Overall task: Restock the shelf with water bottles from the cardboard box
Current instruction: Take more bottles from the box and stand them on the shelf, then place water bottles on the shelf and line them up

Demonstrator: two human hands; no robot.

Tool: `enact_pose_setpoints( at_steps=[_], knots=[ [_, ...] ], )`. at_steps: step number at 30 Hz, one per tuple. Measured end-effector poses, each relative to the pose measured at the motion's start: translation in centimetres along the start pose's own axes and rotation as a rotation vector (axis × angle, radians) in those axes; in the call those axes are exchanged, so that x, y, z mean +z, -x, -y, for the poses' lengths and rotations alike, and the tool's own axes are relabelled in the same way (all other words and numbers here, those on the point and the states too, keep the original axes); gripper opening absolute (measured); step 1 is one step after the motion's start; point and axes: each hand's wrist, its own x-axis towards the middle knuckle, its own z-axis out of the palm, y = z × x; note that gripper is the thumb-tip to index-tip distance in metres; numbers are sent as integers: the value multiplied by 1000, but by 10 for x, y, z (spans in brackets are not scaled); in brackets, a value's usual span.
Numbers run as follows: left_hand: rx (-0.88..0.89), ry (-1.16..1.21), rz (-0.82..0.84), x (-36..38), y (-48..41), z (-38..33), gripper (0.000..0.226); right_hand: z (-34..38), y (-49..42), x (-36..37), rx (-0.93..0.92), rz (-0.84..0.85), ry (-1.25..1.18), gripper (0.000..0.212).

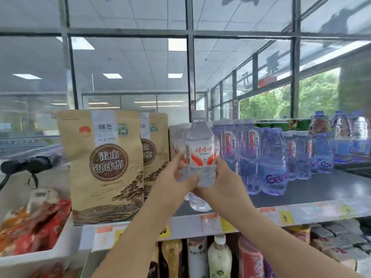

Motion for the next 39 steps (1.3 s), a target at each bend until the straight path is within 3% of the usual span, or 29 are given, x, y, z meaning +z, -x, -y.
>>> enact_pose_setpoints(
  at_steps=[5, 12, 19, 27, 34, 39],
  knots=[
    [-139, -34, 17, -11, -1, 22, 65, -11, -2, 22, -7, 19, 17, 46],
    [-166, -36, 53, -10, -2, 27, 56, -15, -7, 31, -20, 27, 47, 47],
    [-151, -34, 95, -4, -3, 28, 58, -21, -11, 35, -6, 88, 51, 74],
    [-186, -87, -41, 1, 6, 15, 63, -26, -2, 24, 40, 110, 53, 92],
    [-166, -109, -132, 33, 38, -10, 68, -33, 36, -17, 18, 41, 78, 54],
    [-188, -142, -139, 84, 79, -24, 49, -50, 81, -70, -13, 67, 55, 45]
  ],
)
